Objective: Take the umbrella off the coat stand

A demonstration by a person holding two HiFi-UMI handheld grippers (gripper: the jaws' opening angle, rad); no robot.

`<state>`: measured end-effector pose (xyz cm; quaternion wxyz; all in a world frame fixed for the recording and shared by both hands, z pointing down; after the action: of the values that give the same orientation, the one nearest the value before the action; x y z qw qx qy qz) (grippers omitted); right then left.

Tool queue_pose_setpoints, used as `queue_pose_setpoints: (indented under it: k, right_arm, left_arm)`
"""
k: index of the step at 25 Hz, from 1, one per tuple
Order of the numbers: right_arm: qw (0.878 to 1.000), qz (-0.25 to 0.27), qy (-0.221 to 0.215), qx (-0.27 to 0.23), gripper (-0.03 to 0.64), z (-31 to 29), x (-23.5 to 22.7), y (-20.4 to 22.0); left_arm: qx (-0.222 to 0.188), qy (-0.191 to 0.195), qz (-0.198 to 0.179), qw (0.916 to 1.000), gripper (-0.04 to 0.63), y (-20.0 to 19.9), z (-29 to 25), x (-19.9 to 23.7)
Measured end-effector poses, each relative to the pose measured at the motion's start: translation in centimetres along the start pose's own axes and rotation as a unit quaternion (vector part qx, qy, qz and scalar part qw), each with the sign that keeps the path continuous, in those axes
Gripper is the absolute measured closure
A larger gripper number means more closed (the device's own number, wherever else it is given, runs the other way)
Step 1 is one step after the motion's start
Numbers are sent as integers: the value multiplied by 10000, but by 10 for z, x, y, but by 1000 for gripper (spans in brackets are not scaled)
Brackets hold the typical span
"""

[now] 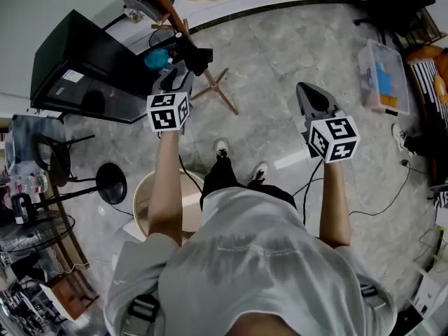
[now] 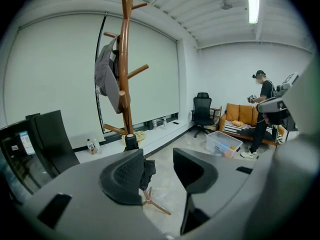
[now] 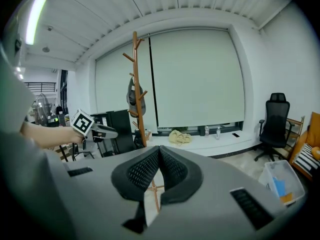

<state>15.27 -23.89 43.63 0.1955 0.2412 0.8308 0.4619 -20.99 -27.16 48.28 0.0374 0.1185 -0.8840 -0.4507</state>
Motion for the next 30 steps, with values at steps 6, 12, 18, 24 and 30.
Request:
queue_pose_setpoints:
  k: [6, 12, 18, 24, 30]
  right_arm:
    - [9995, -85, 230, 205, 595, -50, 7, -21]
    - [9975, -268, 538, 382, 595, -92, 16, -37]
    - [9958, -274, 715, 505, 595, -122, 23, -51]
    - [9960, -129, 748, 479, 595, -125, 19, -64]
    - [9970, -99, 697, 306, 595, -124, 9, -78]
  left_arm:
    - [86, 214, -6, 9997, 293, -6, -65, 56]
    - [496, 832, -57, 9953, 224, -3, -136, 83]
    - [876, 1163, -140, 9892, 202, 15, -185, 83]
    - [795, 1005, -164, 9916, 311, 19, -199, 80]
    - [797, 882, -124, 9928, 350, 18, -197, 74]
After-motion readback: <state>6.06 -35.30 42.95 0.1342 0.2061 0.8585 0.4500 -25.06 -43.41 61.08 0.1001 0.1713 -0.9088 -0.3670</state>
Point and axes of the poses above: the fingertips, and each gripper's own axes: z backward along the fingers, x to its left, y out of its underside, the point moved 7 cm from there along z, backward along the fingers, and after that the axes turned 8 degrees about x, right-handed, at the moved point
